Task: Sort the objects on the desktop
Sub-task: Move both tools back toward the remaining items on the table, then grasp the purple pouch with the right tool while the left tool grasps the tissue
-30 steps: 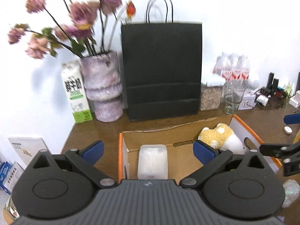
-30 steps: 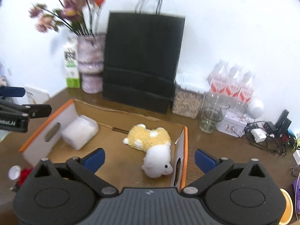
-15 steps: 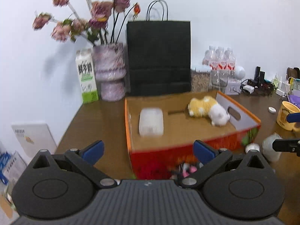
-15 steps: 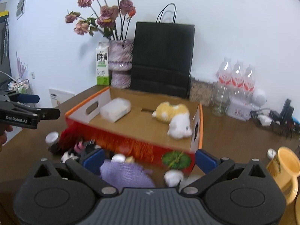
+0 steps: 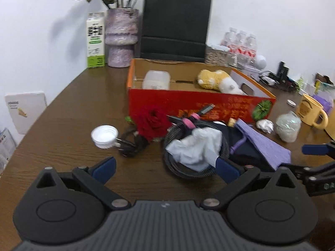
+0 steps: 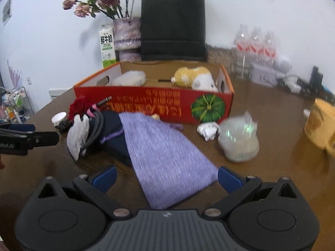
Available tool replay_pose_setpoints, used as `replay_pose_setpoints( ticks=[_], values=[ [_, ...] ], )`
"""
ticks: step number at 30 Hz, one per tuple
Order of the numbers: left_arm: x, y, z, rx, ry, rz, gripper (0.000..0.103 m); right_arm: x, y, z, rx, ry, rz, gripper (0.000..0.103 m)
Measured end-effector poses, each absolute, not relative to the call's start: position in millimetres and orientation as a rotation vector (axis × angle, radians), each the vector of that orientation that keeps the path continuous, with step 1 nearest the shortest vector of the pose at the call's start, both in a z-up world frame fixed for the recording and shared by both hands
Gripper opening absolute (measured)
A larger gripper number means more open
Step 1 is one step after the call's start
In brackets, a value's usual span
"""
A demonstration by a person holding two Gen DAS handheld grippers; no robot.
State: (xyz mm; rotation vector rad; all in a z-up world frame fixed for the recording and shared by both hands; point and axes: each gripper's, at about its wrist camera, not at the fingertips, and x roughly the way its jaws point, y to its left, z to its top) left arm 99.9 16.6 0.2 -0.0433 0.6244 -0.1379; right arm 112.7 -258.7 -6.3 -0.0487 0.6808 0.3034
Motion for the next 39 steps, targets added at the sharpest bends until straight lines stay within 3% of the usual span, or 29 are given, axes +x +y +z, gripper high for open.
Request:
replay_pose_setpoints(
  ticks=[17, 22, 25, 33, 35, 36, 37, 39],
  values=[
    [117, -11, -3, 0.016, 0.584, -0.175, 0.103, 130, -258, -16, -0.044, 0.66, 0.291, 0.103],
    [126, -13, -5, 0.018, 0.591, -0.185, 0.095, 141, -255, -19, -0.053, 0.673, 0.298, 0.103],
    [131, -15, -7, 0.012, 0.601, -0.196, 0.083, 148, -256, -22, -0.039, 0.689, 0.311, 0.103],
    [140, -16, -10, -0.014, 0.616, -0.24, 0.069, 157, -262, -28, 0.011, 0.725, 0.33, 0.103],
    [141, -17, -10, -0.019, 0.621, -0.25, 0.058, 157, -261, -29, 0.004, 0.723, 0.328, 0.103],
    [142, -18, -11, -0.018, 0.626, -0.249, 0.041, 157, -261, -29, 0.001, 0.723, 0.327, 0.103],
    [142, -18, -11, -0.022, 0.632, -0.255, 0.033, 156, -261, -29, -0.002, 0.722, 0.327, 0.103],
    [142, -17, -12, -0.03, 0.637, -0.259, 0.024, 156, -260, -30, -0.008, 0.721, 0.325, 0.103]
  ],
)
